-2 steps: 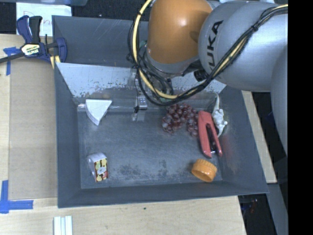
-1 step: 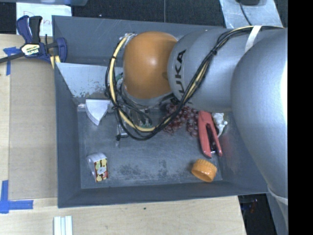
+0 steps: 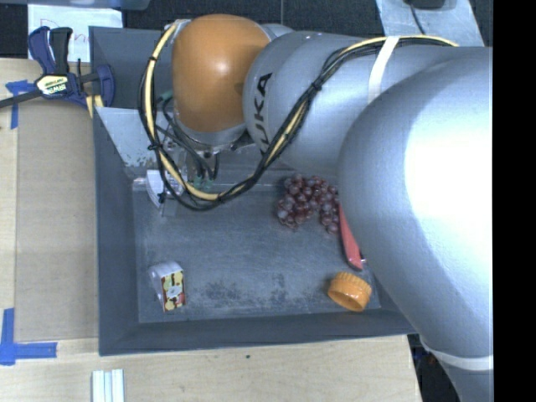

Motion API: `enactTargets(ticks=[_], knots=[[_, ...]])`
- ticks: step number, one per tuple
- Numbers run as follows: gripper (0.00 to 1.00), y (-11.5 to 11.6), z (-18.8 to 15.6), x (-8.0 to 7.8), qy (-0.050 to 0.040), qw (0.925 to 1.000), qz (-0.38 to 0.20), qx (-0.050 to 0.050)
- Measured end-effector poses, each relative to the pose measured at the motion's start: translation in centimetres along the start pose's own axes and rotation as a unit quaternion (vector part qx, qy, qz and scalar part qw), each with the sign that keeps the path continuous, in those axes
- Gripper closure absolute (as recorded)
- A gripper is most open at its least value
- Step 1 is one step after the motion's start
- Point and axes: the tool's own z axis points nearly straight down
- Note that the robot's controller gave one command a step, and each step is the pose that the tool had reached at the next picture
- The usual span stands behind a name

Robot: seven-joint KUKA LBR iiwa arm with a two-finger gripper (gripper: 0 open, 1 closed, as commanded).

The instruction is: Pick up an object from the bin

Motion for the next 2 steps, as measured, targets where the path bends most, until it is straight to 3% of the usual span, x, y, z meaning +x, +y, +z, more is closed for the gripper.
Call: enactTargets(ticks=[1, 2], knots=[[0.0, 0.2, 1.1, 9.6, 0.0083, 0.9824, -0.187, 0.0], [0.0, 1.1, 7.2, 1.8, -0.0032, 0.9994, 0.034, -0.003]])
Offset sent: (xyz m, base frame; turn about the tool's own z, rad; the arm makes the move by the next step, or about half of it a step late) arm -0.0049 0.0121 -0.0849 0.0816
